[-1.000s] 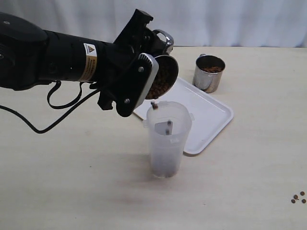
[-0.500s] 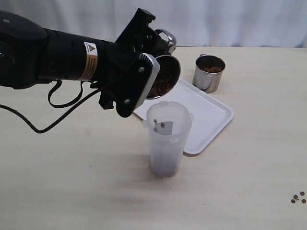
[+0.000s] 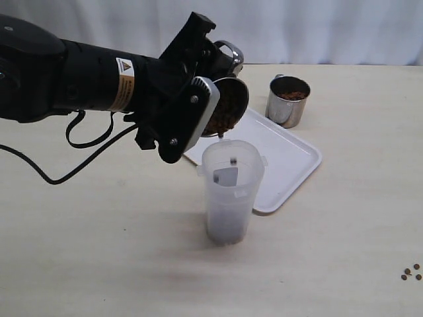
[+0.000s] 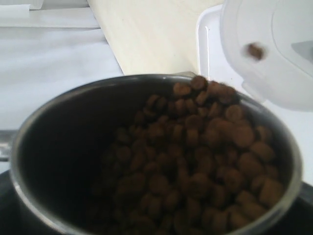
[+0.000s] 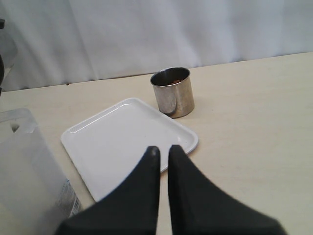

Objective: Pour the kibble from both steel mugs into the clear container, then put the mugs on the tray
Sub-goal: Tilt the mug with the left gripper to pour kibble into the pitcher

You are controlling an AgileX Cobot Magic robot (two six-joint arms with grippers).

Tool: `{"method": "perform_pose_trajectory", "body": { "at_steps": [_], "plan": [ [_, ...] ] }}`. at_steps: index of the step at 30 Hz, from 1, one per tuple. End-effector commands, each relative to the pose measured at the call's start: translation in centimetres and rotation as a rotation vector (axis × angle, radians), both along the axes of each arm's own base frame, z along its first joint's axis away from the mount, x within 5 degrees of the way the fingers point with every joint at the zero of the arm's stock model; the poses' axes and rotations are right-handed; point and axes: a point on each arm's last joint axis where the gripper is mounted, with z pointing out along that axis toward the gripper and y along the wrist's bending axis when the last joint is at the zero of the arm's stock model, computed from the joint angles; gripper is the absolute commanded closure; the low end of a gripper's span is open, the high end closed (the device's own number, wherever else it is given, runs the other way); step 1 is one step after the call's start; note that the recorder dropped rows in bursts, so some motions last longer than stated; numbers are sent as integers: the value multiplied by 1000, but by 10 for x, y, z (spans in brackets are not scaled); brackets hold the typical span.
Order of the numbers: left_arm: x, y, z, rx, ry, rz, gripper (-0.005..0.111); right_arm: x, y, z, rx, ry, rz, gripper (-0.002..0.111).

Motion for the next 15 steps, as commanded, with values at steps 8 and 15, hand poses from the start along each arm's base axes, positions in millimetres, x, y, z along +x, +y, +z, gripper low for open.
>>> {"method": "perform_pose_trajectory", "body": {
  "at_steps": [8,15],
  "plan": [
    [-1,-3,6,2,-29,-16,107,0,0,0,-3,-10,1,103],
    [-1,-3,6,14,-41,-28,107,0,0,0,-3,-10,1,103]
  ]
}}
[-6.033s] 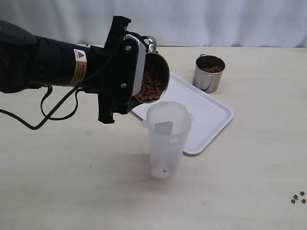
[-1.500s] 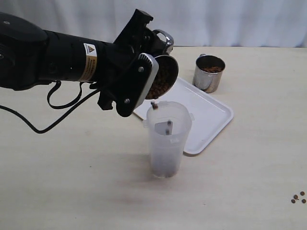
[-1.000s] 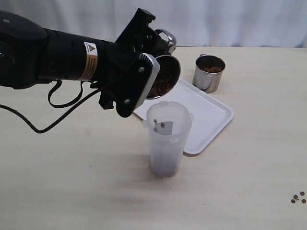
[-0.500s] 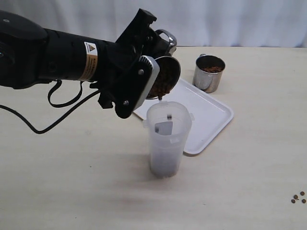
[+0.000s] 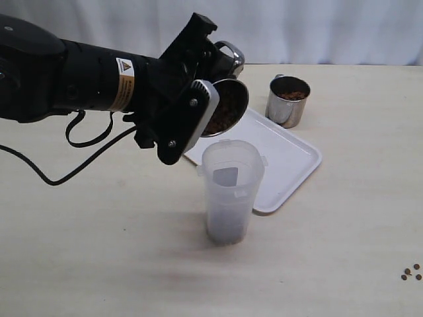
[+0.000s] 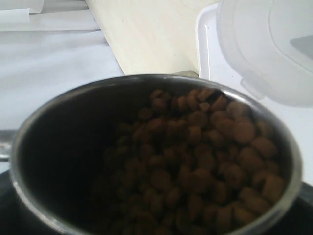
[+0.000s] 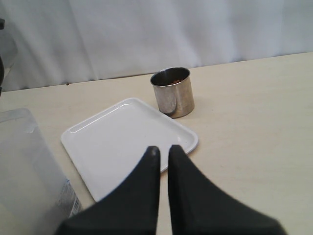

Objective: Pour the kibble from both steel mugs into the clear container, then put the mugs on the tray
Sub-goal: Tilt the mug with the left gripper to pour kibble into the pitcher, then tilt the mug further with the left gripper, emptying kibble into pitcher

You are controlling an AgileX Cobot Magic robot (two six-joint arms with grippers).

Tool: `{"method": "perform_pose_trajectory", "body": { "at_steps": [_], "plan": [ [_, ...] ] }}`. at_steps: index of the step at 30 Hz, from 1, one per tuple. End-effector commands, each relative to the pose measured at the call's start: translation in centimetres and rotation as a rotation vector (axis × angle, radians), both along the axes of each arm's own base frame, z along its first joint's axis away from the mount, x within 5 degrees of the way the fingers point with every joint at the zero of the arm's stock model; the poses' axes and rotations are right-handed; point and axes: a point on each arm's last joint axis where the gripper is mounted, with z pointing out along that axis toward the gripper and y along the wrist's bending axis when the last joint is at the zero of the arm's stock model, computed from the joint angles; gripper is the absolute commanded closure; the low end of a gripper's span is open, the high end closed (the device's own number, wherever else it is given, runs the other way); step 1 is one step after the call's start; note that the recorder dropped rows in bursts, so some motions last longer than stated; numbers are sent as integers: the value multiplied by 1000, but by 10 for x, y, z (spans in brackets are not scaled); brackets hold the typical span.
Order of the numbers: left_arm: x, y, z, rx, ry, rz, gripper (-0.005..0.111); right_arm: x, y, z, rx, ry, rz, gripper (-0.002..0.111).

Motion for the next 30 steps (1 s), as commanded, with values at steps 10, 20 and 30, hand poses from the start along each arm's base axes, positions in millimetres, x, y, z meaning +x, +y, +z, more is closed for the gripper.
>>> {"method": "perform_pose_trajectory", "body": {
  "at_steps": [10,20,30],
  "plan": [
    [-8,-13,6,-2,-29,-30,107,0,0,0,-3,-10,1,103],
    [-7,-13,6,11,-41,-35,107,0,0,0,-3,-10,1,103],
    [-7,-13,6,36,-65,-54,107,0,0,0,-3,-10,1,103]
  ]
}}
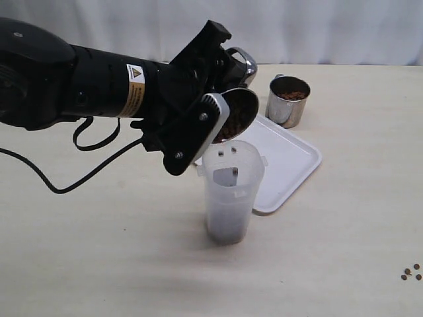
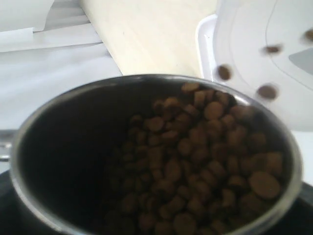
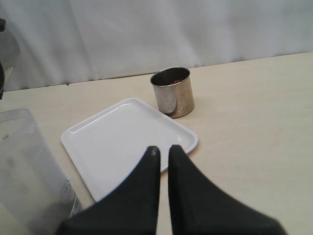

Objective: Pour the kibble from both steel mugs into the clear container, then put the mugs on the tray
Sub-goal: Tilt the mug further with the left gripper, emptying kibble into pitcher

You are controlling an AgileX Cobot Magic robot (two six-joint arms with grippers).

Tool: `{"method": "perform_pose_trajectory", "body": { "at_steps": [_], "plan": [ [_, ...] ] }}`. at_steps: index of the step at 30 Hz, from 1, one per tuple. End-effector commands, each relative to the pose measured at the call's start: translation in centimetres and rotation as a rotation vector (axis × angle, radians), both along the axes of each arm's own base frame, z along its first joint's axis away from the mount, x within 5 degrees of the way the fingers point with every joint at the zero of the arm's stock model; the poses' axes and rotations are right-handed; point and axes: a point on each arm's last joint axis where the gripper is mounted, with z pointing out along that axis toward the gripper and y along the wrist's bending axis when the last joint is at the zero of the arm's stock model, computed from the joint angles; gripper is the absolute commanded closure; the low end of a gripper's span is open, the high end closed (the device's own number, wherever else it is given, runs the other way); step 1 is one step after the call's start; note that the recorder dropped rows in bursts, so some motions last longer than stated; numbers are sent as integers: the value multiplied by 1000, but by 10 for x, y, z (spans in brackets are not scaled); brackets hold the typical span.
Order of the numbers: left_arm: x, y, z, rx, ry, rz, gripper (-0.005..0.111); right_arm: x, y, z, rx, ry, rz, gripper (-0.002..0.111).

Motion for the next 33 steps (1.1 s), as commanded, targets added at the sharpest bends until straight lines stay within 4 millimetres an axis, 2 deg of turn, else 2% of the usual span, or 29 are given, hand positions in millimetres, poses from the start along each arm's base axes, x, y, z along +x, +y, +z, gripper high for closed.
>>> {"method": "perform_pose_trajectory", "body": {
  "at_steps": [1,33],
  "plan": [
    [0,-1,6,1,-28,-5,107,0,0,0,-3,-10,1,103],
    [1,0,6,77,-106,-38,107,0,0,0,-3,-10,1,103]
  ]
}}
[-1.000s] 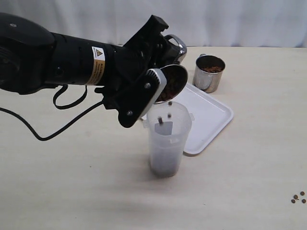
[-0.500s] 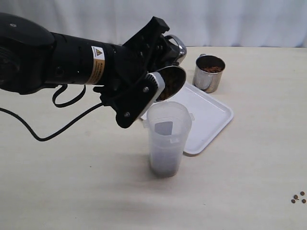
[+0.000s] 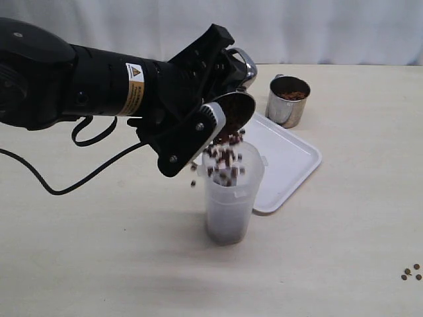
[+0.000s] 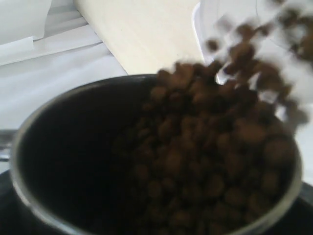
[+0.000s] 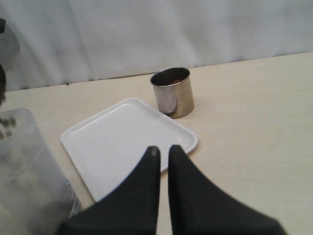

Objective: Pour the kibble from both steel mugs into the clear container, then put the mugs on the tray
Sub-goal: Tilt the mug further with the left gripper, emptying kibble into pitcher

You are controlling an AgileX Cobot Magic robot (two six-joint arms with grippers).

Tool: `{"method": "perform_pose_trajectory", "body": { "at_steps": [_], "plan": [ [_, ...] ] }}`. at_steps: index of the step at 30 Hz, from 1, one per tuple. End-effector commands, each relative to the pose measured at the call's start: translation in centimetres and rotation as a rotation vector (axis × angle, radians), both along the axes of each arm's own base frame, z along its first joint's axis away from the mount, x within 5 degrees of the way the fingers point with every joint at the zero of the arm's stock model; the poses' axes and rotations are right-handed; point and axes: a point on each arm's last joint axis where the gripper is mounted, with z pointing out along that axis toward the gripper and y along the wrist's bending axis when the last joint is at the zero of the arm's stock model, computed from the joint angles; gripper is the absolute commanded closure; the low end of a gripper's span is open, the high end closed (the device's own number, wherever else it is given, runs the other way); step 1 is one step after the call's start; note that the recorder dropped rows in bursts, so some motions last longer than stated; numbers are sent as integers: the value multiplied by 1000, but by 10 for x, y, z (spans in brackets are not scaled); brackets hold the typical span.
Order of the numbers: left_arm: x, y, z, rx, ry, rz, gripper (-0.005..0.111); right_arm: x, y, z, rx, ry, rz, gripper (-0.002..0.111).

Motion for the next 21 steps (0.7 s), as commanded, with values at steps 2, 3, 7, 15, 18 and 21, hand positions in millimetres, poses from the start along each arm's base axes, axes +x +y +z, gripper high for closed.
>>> {"method": "perform_pose_trajectory", "body": {
  "at_steps": [2,3,7,15,18,21],
  "plan": [
    [0,-1,6,-7,-22,10,107,0,0,0,-3,-10,1,103],
    [0,-1,6,-7,-22,12,107,0,0,0,-3,-10,1,103],
    [0,-1,6,-5,-24,10,107,0,0,0,-3,-10,1,103],
    [0,-1,6,14,-42,-4,107,0,0,0,-3,-10,1,103],
    [0,-1,6,17,-45,-7,107,0,0,0,-3,-10,1,103],
    [0,-1,6,17,-45,-7,107,0,0,0,-3,-10,1,103]
  ]
}}
